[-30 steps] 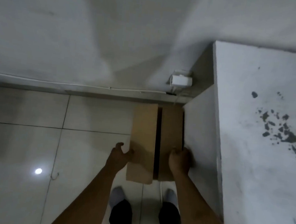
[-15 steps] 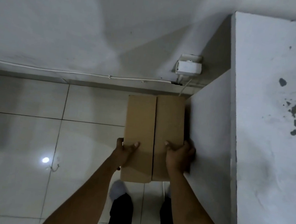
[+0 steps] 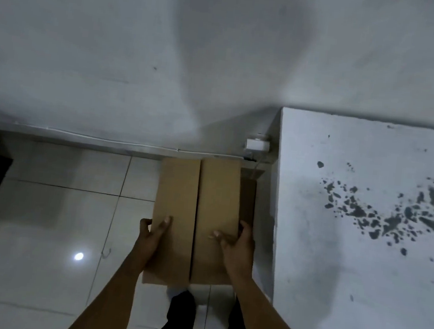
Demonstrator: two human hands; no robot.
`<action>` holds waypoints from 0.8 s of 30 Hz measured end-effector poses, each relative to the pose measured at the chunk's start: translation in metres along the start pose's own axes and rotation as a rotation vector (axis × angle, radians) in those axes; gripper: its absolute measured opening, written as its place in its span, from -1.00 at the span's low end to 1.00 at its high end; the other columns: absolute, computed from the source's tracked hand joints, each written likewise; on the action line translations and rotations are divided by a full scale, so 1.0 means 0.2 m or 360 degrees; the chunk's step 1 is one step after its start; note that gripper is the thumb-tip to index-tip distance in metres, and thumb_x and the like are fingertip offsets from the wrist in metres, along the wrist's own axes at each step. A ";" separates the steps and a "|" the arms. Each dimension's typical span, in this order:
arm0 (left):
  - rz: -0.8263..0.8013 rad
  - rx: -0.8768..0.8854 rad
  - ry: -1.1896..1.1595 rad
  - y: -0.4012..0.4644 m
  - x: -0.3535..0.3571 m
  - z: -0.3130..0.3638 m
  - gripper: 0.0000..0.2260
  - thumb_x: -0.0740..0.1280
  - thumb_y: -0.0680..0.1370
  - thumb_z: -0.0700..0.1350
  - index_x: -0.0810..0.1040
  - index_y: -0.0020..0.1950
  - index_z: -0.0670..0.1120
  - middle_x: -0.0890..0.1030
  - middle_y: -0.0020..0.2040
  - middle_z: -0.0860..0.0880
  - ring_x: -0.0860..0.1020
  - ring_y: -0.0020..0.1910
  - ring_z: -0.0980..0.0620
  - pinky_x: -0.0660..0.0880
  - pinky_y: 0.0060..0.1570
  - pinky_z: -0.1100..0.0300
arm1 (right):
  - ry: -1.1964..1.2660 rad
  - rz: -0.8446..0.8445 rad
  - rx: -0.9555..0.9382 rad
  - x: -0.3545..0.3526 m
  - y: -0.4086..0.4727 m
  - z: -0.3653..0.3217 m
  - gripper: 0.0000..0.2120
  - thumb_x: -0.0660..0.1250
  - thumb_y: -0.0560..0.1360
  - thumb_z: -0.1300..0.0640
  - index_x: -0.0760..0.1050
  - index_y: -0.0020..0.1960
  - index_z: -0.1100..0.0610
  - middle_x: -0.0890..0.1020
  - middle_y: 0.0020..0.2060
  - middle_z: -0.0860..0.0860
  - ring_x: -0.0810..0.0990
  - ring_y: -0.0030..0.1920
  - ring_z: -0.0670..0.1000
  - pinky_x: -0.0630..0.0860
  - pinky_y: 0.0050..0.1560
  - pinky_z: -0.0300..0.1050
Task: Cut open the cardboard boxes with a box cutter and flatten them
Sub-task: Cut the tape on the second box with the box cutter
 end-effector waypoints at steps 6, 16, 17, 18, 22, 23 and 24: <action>0.0100 0.0144 -0.0145 -0.45 -0.03 0.15 -0.47 0.30 0.52 0.28 0.19 0.31 0.02 0.45 0.20 -0.10 0.51 0.00 0.02 0.46 -0.02 0.01 | -0.0252 -0.0035 -0.0352 -0.24 -0.24 -0.31 -0.05 0.33 0.23 -0.54 0.17 0.46 -0.10 0.44 0.35 -0.01 0.43 0.33 0.09 0.49 0.26 0.20; 0.0194 0.0503 -0.0288 -0.96 0.17 0.50 -0.43 0.43 0.45 0.24 0.22 0.28 0.07 0.49 0.04 -0.02 0.58 0.00 -0.08 0.56 -0.07 -0.01 | -0.0247 -0.0096 -0.0692 -0.76 -0.37 -0.41 -0.02 0.35 0.25 -0.52 0.23 0.48 0.01 0.44 0.36 -0.01 0.46 0.33 0.06 0.52 0.27 0.16; 0.0179 0.0536 -0.0261 -1.00 0.18 0.54 -0.41 0.44 0.44 0.26 0.23 0.27 0.08 0.51 0.05 -0.02 0.59 0.01 -0.09 0.57 -0.06 -0.01 | -0.0216 -0.0070 -0.0711 -0.79 -0.39 -0.41 -0.03 0.37 0.27 -0.50 0.23 0.48 0.02 0.44 0.35 -0.01 0.46 0.33 0.07 0.52 0.26 0.15; 0.0166 0.0558 -0.0232 -1.02 0.18 0.57 -0.41 0.45 0.42 0.28 0.24 0.27 0.08 0.52 0.07 -0.03 0.60 0.01 -0.09 0.58 -0.06 -0.01 | -0.0181 -0.0040 -0.0727 -0.82 -0.42 -0.42 -0.05 0.38 0.28 -0.48 0.24 0.47 0.03 0.44 0.35 0.00 0.46 0.32 0.07 0.52 0.26 0.15; 0.0119 0.0640 -0.0193 -1.10 0.22 0.68 -0.39 0.43 0.43 0.30 0.26 0.29 0.04 0.54 0.12 -0.03 0.60 0.03 -0.05 0.55 -0.17 0.10 | -0.0080 0.0039 -0.0792 -0.91 -0.46 -0.46 -0.06 0.36 0.28 -0.49 0.23 0.47 0.00 0.42 0.36 -0.01 0.44 0.34 0.05 0.51 0.27 0.17; 0.0107 0.0656 -0.0183 -1.12 0.25 0.70 -0.39 0.43 0.43 0.30 0.26 0.29 0.03 0.54 0.11 -0.03 0.60 0.03 -0.04 0.54 -0.19 0.11 | -0.0052 0.0069 -0.0807 -0.94 -0.46 -0.47 -0.06 0.36 0.27 -0.51 0.24 0.47 -0.01 0.42 0.36 -0.02 0.44 0.34 0.05 0.51 0.27 0.17; 0.0090 0.0660 -0.0149 -1.13 0.27 0.72 -0.40 0.42 0.44 0.30 0.26 0.29 0.02 0.53 0.10 -0.02 0.60 0.02 -0.03 0.53 -0.20 0.12 | -0.0029 0.0109 -0.0806 -0.98 -0.47 -0.47 -0.06 0.37 0.27 -0.50 0.24 0.47 -0.03 0.42 0.36 -0.03 0.43 0.34 0.04 0.51 0.27 0.17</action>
Point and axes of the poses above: each hand's wrist, its own y-axis towards the middle knuckle, its own x-axis out of the palm, z = x × y, the point moved 5 cm from there along y, towards the middle knuckle
